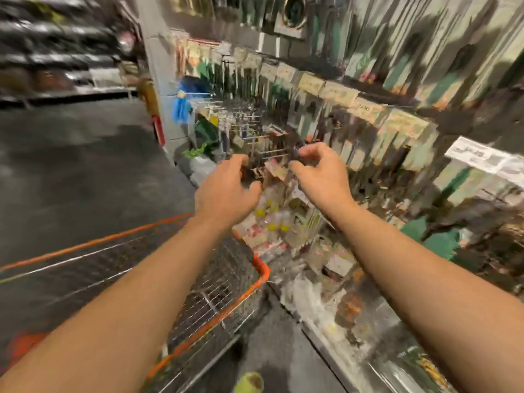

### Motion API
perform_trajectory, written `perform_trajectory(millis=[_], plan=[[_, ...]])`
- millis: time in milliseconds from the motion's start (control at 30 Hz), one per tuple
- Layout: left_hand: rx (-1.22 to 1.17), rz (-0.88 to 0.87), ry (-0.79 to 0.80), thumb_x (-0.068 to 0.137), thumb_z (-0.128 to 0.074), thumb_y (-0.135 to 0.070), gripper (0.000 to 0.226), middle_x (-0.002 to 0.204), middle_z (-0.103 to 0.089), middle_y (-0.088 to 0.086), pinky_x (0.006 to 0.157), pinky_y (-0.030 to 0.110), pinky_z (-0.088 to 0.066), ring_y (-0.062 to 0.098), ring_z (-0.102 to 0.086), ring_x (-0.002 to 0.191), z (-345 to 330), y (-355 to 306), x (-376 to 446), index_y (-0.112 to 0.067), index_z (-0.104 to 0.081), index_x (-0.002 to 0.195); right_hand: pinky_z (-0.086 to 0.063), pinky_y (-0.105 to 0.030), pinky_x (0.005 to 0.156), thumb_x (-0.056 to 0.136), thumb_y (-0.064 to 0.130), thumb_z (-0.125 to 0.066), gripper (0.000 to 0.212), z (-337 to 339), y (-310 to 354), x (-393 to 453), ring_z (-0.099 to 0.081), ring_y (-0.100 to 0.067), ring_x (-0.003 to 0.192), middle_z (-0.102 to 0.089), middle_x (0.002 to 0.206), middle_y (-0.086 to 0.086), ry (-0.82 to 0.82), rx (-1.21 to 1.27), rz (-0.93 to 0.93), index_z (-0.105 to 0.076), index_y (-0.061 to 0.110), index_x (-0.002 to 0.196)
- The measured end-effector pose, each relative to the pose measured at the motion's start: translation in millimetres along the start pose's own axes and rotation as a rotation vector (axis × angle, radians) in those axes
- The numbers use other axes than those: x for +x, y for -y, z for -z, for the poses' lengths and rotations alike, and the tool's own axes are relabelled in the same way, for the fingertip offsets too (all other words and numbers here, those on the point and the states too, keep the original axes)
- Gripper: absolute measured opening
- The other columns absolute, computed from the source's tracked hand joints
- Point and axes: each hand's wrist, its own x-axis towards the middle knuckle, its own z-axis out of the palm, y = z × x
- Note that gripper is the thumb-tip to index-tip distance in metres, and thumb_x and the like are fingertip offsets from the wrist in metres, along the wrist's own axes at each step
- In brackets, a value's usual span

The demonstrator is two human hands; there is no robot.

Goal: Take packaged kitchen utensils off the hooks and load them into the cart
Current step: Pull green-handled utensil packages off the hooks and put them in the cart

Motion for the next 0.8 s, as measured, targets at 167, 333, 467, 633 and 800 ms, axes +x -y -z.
perform_trajectory(millis=[167, 333, 467, 633, 800], plan=[[0.054, 0.287, 0.026, 0.094, -0.068, -0.041, 0.047, 0.124, -0.067, 0.008, 0.093, 0.046, -0.052, 0.035, -0.063, 0.119, 16.4, 123.1, -90.0, -0.023, -0.057, 0.136, -0.042, -0.027, 0.079, 0.089, 0.023, -0.074, 0.02, -107.3, 2.2, -73.5, -0.062, -0.022, 0.098, -0.067, 0.099, -0.003, 0.312, -0.012, 0.035, -0.07, 0.012, 0.104], [0.066, 0.577, 0.113, 0.098, -0.066, -0.042, 0.059, 0.136, -0.064, 0.006, 0.093, 0.044, -0.054, 0.033, -0.065, 0.118, 29.4, 227.8, -165.2, -0.023, -0.048, 0.151, -0.034, -0.021, 0.075, 0.089, 0.022, -0.072, 0.024, -195.7, 2.9, -132.5, -0.058, -0.017, 0.095, -0.066, 0.105, -0.002, 0.595, -0.06, 0.026, -0.067, 0.012, 0.111], [0.022, 0.755, 0.128, 0.099, -0.064, -0.038, 0.058, 0.131, -0.067, 0.003, 0.08, 0.037, -0.053, 0.024, -0.064, 0.098, 31.2, 293.1, -206.9, -0.022, -0.047, 0.152, -0.045, -0.027, 0.079, 0.092, 0.024, -0.069, 0.028, -262.2, 3.8, -168.0, -0.062, -0.017, 0.096, -0.065, 0.111, 0.001, 0.791, -0.051, -0.038, -0.065, 0.014, 0.117], [-0.034, 0.908, 0.209, 0.1, -0.062, -0.037, 0.054, 0.127, -0.067, 0.016, 0.091, 0.046, -0.056, 0.036, -0.066, 0.11, 15.5, 361.2, -241.9, -0.016, -0.05, 0.148, -0.042, -0.017, 0.051, 0.093, 0.015, -0.067, 0.009, -341.8, -1.5, -199.9, -0.054, -0.016, 0.072, -0.061, 0.094, -0.004, 0.934, -0.121, -0.173, -0.062, 0.015, 0.1], [-0.153, 1.045, 0.286, 0.101, -0.062, -0.029, 0.056, 0.129, -0.064, 0.018, 0.083, 0.036, -0.05, 0.028, -0.062, 0.1, -21.5, 414.0, -264.3, -0.007, -0.047, 0.15, -0.037, -0.02, 0.049, 0.095, 0.028, -0.061, 0.014, -405.8, -29.7, -231.2, -0.047, -0.014, 0.065, -0.047, 0.076, 0.007, 1.074, -0.335, -0.189, -0.05, 0.025, 0.086]])
